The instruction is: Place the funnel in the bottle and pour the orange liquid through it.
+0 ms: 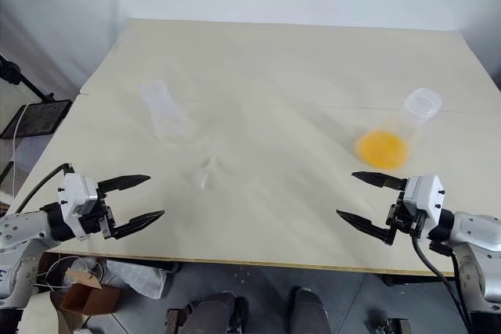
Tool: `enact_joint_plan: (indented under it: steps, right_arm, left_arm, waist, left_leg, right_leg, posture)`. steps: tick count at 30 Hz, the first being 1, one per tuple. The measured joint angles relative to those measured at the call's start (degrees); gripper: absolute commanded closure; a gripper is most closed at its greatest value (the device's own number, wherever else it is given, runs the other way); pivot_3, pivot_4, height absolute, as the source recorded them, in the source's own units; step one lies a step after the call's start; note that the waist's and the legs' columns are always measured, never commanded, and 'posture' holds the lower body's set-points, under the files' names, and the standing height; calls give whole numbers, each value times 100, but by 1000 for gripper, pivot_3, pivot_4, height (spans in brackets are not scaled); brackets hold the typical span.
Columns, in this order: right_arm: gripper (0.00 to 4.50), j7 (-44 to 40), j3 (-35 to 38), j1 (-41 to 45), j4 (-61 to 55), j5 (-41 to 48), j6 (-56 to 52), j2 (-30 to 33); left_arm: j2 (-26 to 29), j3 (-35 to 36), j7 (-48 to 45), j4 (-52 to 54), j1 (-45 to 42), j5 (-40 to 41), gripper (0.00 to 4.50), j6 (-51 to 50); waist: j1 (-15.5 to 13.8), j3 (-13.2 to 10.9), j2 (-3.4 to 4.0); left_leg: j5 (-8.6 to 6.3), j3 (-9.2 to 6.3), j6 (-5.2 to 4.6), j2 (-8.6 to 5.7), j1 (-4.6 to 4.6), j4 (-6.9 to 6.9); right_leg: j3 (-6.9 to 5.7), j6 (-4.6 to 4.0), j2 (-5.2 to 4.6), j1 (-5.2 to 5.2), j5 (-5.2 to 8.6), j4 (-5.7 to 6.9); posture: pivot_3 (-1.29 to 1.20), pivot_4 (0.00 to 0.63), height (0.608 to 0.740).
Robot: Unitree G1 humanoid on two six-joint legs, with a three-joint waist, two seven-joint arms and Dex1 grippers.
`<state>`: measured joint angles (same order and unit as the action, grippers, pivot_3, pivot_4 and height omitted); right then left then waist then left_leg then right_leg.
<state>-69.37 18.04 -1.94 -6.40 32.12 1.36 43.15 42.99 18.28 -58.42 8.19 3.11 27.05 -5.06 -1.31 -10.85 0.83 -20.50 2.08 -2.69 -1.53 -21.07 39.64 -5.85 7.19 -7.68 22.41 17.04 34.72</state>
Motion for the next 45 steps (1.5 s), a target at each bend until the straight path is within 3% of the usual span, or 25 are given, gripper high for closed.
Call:
enact_joint_plan:
  steps: [11, 17, 27, 34, 37, 41, 45]
  right_arm:
    - [49, 17, -34, 23, 0, -65, 6, -155]
    - [49, 255, -263, 278, -140, 2, -156, -446]
    - [49, 1192, -1210, 1181, -895, 225, -982, -1296]
    - [49, 1501, -1370, 1341, -895, 118, -1087, -1454]
    - [49, 1676, -1225, 1262, -885, 74, -1094, -1444]
    - [49, 1851, -932, 848, -914, -1, -1001, -1411]
    - [49, 1938, -811, 486, -939, -70, -909, -1400]
  left_arm:
    - [-23, 233, 23, 4, -13, 303, 0, -251]
    - [-355, 704, 346, -14, 59, 553, 0, -309]
    - [-1345, 1763, 1223, -252, 1252, 637, 0, -14]
    - [-1540, 1898, 1528, -362, 1329, 683, 0, 2]
    - [-1485, 1764, 1673, -213, 860, 923, 0, -378]
    - [-1296, 1291, 2155, -151, -500, 972, 0, -858]
    - [-1174, 676, 2326, -808, -1792, 623, 0, -951]
  waist:
    - [0, 0, 0]
    - [21, 0, 0]
    - [121, 1, -4]
    - [30, 4, -10]
    - [-17, 5, -12]
    - [-47, 12, -25]
    - [40, 12, -24]
  left_leg:
    - [0, 0, 0, 0, 0, 1]
    - [0, 0, 1, 1, 1, 2]
    - [-6, -7, 9, 6, 2, 6]
    - [-8, -8, 8, 4, -1, 8]
    - [-8, -16, 8, 5, -3, 13]
    - [-8, -26, 9, -2, -8, 28]
    - [-5, 11, 3, -16, 9, 12]
  right_leg:
    - [-1, 0, 1, 0, 0, 3]
    - [0, 0, 1, 4, 0, 11]
    - [2, -1, 2, 5, 0, 17]
    - [3, -2, -2, 5, 0, 14]
    - [-1, -5, -3, 5, -2, 21]
    - [-5, -5, 3, 2, -3, 38]
    - [-26, -2, 30, 14, -4, 51]
  posture:
    - [0, 150, 740]
    - [0, 150, 740]
    - [0, 150, 740]
    - [0, 150, 740]
    - [0, 150, 740]
    - [0, 150, 740]
    - [0, 150, 740]
